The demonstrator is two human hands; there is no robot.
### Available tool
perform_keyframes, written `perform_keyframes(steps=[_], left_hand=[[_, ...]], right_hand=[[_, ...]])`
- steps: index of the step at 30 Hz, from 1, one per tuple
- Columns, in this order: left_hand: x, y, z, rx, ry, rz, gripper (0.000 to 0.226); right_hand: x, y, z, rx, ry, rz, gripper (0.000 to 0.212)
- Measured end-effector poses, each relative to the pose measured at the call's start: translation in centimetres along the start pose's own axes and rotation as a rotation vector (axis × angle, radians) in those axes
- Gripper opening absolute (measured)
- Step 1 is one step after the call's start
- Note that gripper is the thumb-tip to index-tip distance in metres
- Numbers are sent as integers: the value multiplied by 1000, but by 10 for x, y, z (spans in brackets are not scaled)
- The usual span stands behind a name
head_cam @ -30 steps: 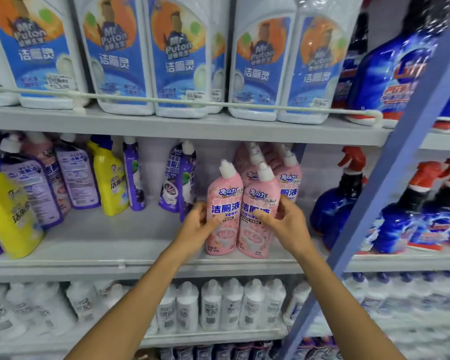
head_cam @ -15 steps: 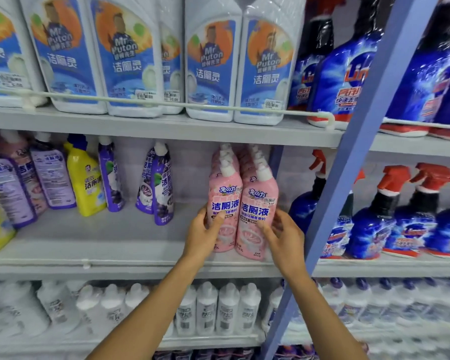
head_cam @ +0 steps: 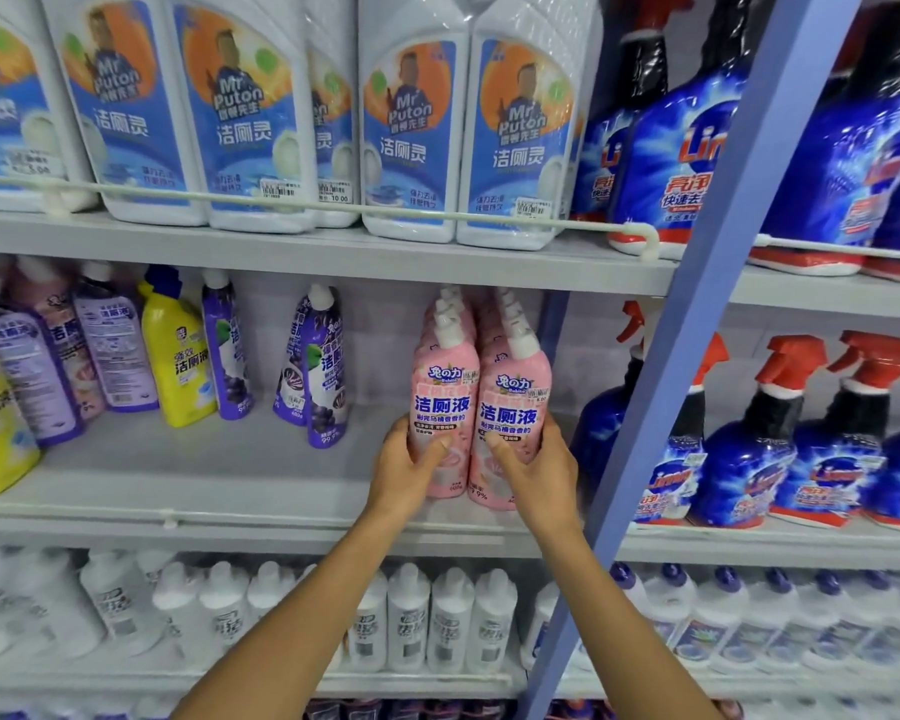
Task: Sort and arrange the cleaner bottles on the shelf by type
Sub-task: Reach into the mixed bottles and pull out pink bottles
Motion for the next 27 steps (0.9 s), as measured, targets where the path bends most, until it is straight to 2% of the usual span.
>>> perform_keyframes(steps=[6,18,27], left_hand=[[3,2,1,2,-43,-1,34],[5,1,2,-11,-62,-10,34],[2,-5,1,8,-55,-4,43]], right_hand=[[-2,9,12,-24,-18,-49,55],[3,6,0,-18,92,0,54],[-1,12,3,-21,76,10,58]])
Point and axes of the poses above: each hand's wrist, its own z-axis towards the middle knuckle, its own x-axis out of the back of the hand, y = z × x, the point moved 10 cm from there along z, towards the middle knuckle, and after that the axes turned 8 degrees about x, right-handed, at the moved point
